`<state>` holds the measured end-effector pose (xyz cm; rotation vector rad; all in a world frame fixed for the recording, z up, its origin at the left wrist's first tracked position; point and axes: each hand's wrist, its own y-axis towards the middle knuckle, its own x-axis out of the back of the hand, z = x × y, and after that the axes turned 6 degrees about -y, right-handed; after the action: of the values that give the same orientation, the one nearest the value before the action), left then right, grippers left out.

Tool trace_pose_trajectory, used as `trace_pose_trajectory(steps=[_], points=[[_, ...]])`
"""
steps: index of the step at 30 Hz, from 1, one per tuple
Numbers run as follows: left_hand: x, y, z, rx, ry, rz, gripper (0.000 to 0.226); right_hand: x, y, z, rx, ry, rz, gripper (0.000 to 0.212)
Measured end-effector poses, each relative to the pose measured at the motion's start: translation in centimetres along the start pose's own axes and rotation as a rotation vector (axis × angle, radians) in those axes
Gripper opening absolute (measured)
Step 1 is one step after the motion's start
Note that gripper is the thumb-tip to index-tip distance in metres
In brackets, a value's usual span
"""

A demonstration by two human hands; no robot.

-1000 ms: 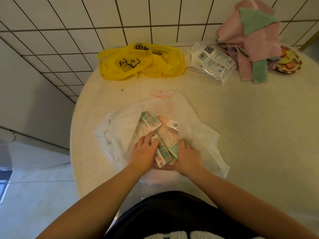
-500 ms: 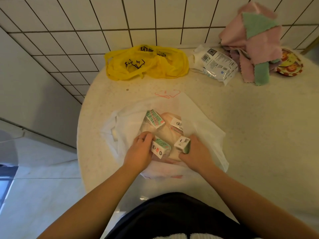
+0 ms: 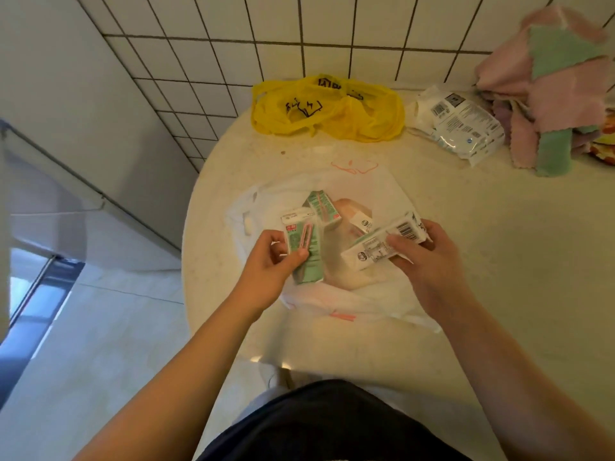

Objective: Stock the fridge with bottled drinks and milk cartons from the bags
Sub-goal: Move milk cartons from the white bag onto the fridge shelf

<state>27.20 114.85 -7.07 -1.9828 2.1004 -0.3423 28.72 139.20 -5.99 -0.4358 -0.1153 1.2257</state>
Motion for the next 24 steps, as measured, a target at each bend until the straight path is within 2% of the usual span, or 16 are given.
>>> trace_pose_trajectory(steps=[2,7,10,16,22,24], points=[[0.6,-1.5,-0.4,0.093,-0.114,-0.002,0.025,-0.7,-0.3,0.1,-0.075,0.103,0.081,0.033],[2.9,-5.0,-0.2,0.257,-0.476,0.023,0.021,-3.9,-1.9,-0.2,-0.241,0.24,0.255,0.062],[4.6,-7.4,-0.3,0.286,-0.625,0.05,0.027,-6.8,-3.6,-0.5,-0.315,0.254,0.326,0.045],[10.0,-12.7,1.2,0.311,-0.586,0.003,0.052,-12.5,-8.6,-2.8,-0.352,0.026,0.45,0.039],[18.1,-20.1,5.0,0.353,-0.671,-0.017,0.074,-18.6,-15.6,-8.0,-0.487,0.032,0.477,0.054],[21.1,-23.0,6.5,0.352,-0.719,-0.013,0.075,-20.8,-18.2,-10.2,-0.49,-0.075,0.482,0.044]])
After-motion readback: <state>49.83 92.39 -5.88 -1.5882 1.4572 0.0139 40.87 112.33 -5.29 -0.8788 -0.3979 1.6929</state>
